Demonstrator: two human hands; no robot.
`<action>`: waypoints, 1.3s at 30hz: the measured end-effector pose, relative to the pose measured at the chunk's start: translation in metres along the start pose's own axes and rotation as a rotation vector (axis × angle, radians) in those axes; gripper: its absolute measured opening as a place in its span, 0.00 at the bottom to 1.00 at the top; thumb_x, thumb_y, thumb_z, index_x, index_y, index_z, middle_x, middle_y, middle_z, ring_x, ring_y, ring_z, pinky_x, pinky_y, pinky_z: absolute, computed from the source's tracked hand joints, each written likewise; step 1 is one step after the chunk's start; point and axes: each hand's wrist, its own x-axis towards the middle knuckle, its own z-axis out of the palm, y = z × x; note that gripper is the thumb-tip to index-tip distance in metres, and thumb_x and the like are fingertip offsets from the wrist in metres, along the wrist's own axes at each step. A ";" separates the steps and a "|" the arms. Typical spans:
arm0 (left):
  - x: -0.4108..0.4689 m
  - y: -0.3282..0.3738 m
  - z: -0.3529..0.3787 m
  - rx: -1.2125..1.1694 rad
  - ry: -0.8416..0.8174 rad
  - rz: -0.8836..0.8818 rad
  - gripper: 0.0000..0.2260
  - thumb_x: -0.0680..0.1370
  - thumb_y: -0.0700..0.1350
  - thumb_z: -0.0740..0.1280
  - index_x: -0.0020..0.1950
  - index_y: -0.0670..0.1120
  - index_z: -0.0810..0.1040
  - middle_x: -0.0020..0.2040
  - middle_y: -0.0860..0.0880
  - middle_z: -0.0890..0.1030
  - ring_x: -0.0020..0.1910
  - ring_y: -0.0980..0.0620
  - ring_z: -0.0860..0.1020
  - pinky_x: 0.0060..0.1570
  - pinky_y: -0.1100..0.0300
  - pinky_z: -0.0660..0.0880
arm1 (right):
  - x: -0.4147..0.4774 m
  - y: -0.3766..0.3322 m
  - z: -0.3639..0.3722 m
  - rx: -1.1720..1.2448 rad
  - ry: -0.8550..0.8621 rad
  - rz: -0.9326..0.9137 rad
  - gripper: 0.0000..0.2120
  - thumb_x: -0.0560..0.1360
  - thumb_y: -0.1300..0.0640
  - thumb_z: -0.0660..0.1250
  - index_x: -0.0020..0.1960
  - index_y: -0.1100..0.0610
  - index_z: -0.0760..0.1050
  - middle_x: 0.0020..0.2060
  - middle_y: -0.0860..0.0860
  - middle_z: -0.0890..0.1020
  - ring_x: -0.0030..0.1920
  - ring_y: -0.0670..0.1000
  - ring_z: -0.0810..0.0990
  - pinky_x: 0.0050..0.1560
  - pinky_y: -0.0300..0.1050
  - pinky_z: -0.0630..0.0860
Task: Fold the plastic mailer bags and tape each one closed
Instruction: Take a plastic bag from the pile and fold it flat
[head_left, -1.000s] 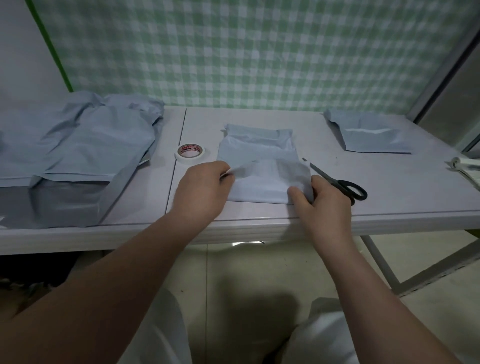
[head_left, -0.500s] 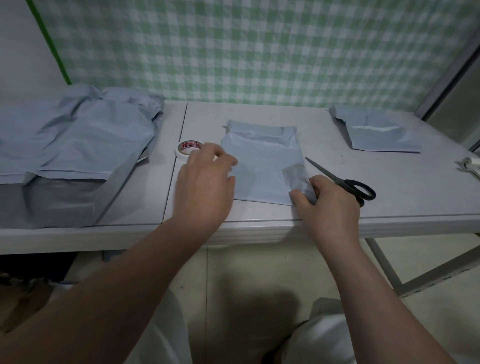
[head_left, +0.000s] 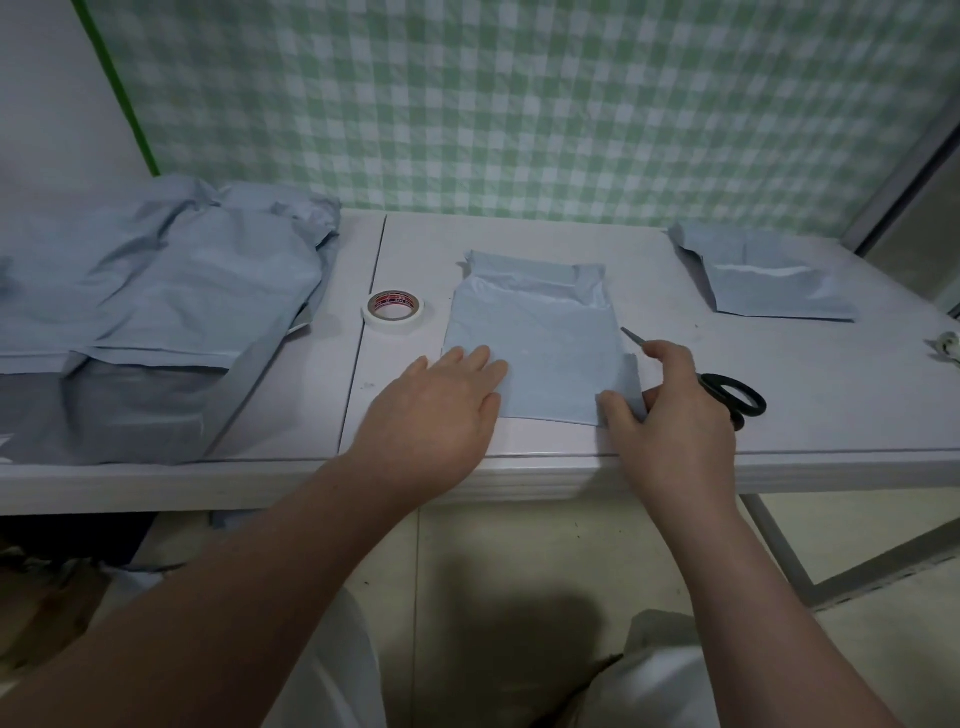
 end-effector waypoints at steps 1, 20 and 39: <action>0.001 -0.001 0.001 0.001 0.002 0.004 0.24 0.77 0.49 0.40 0.65 0.48 0.68 0.60 0.51 0.71 0.56 0.50 0.70 0.58 0.50 0.68 | 0.000 -0.001 0.000 0.002 0.000 0.006 0.23 0.75 0.54 0.66 0.68 0.53 0.64 0.35 0.52 0.79 0.38 0.54 0.78 0.48 0.55 0.76; 0.001 0.000 -0.004 -0.033 -0.003 0.021 0.15 0.81 0.46 0.49 0.64 0.49 0.69 0.58 0.52 0.70 0.55 0.52 0.69 0.57 0.52 0.66 | 0.055 -0.056 0.045 0.213 -0.099 -0.253 0.13 0.75 0.67 0.61 0.54 0.55 0.79 0.51 0.52 0.79 0.46 0.44 0.72 0.48 0.28 0.64; 0.045 -0.042 -0.030 -0.152 -0.118 -0.163 0.10 0.73 0.44 0.67 0.54 0.47 0.80 0.54 0.47 0.76 0.56 0.48 0.74 0.55 0.57 0.71 | 0.048 -0.054 0.064 -0.002 -0.326 -0.347 0.09 0.71 0.55 0.66 0.50 0.48 0.79 0.53 0.48 0.77 0.56 0.53 0.71 0.56 0.44 0.67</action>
